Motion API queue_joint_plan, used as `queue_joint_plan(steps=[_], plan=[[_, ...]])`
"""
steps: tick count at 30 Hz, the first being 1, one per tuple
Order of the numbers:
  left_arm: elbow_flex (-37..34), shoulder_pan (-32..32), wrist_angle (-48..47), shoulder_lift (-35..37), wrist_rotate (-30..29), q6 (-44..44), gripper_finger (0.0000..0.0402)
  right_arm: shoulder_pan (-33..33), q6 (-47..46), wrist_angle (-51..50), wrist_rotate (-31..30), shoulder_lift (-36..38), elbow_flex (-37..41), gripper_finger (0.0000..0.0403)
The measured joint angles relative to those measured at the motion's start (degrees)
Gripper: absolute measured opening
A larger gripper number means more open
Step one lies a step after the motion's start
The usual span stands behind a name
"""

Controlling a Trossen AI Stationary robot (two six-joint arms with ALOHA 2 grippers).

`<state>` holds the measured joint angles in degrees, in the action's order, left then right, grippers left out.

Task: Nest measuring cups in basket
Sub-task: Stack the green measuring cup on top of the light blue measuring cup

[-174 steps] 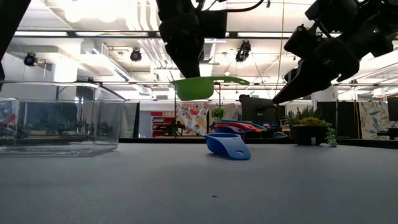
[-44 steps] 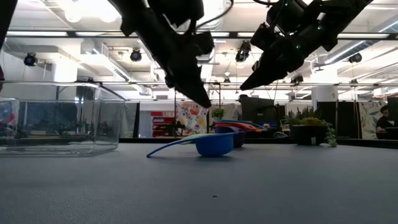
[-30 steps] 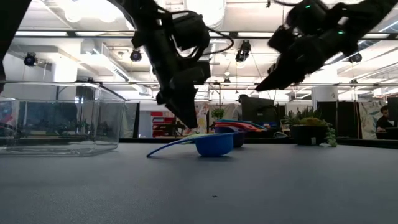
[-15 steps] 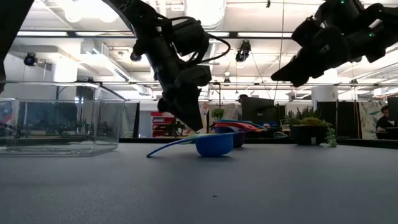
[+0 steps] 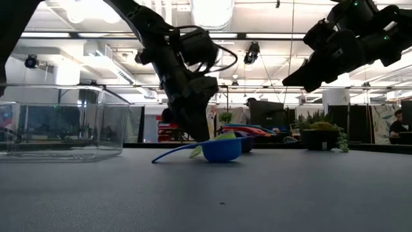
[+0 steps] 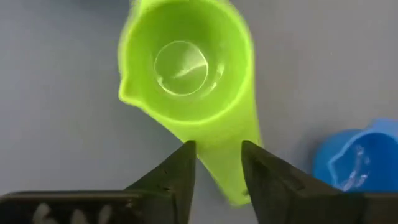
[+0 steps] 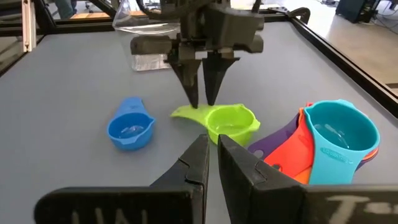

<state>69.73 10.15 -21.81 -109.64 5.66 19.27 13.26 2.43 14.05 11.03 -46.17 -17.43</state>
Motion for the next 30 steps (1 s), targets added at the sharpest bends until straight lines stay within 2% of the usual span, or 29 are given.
queue_joint_plan(steps=[9,13,16,19,21,23,27,30], plan=[[0.0,-0.3,0.4,-2.8,2.4,2.5,0.0225,0.0,0.1,0.0,0.0,0.0,0.0,0.0022],[0.0,-0.2,2.2,-2.9,3.8,2.3,0.0247,0.0,0.1,0.0,0.0,0.0,0.0,0.0022],[0.0,-0.2,2.3,-2.9,3.9,2.3,0.0246,0.0,0.0,0.0,0.0,-0.1,0.0,0.0022],[0.0,-0.2,2.3,-2.9,3.8,1.8,0.0225,0.0,0.0,0.0,0.0,-0.1,0.0,0.0022],[0.0,-0.2,2.3,-2.9,3.8,1.1,0.0195,0.0,0.1,0.0,-0.1,-0.1,0.0,0.0022],[0.4,-0.2,2.3,-2.9,3.8,0.9,0.0146,0.0,0.1,0.0,0.0,-0.1,0.0,0.0022],[1.2,-0.2,2.3,-2.9,3.9,0.8,0.0024,0.0,-0.1,0.0,-0.1,-0.1,0.0,0.0022],[3.5,-0.2,0.1,-2.9,3.9,-0.3,0.0012,0.0,-1.5,-0.1,-0.1,-0.1,0.0,0.0022]])
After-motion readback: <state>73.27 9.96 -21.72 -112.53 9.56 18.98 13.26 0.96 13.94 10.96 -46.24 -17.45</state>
